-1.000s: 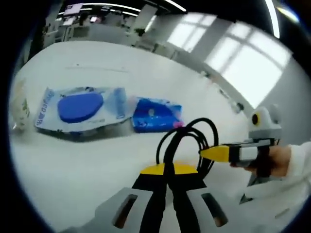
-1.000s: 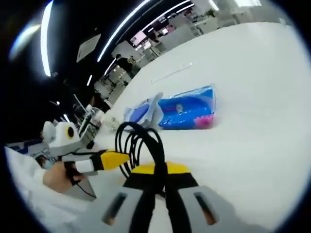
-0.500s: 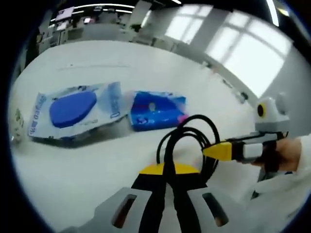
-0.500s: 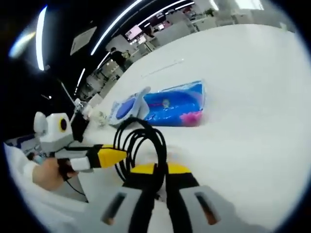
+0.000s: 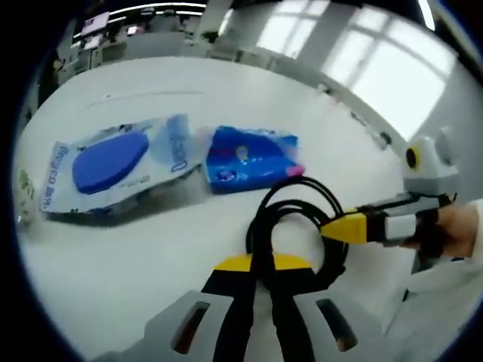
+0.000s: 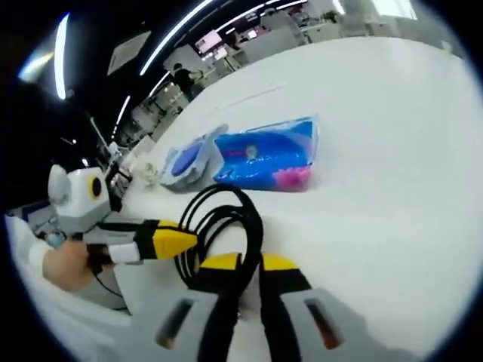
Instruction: Arrange the tabletop items into an orderly group along one side of the table until the central work area is clear of visible clutter.
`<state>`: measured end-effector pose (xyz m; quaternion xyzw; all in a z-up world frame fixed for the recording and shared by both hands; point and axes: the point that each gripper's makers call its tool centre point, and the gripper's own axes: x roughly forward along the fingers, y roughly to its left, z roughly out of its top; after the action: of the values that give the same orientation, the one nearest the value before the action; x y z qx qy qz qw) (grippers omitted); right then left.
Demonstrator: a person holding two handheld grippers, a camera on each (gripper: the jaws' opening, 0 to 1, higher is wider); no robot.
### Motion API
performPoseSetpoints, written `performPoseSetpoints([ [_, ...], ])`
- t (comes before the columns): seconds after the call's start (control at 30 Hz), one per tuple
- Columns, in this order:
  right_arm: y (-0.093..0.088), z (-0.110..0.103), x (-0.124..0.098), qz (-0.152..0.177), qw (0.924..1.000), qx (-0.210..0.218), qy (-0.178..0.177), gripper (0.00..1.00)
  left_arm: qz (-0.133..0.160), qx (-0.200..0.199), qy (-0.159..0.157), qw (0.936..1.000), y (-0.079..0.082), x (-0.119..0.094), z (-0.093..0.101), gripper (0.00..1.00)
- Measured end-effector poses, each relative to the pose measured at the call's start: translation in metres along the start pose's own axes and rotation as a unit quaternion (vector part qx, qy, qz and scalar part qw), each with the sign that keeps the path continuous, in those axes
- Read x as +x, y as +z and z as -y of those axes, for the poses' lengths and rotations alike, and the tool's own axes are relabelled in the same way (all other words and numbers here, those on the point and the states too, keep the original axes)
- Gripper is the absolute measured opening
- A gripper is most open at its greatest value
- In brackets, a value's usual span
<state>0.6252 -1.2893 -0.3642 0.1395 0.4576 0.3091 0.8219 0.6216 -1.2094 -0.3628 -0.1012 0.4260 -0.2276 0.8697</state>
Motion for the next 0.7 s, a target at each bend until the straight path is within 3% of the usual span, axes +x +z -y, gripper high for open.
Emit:
performPoseSetpoints([
  [0.7,-0.0017,0.0017,0.0024,-0.001,1.0,0.008,0.003,0.08,0.009,0.0,0.006,0.9999,-0.0014,0.0016,-0.0014,0.03],
])
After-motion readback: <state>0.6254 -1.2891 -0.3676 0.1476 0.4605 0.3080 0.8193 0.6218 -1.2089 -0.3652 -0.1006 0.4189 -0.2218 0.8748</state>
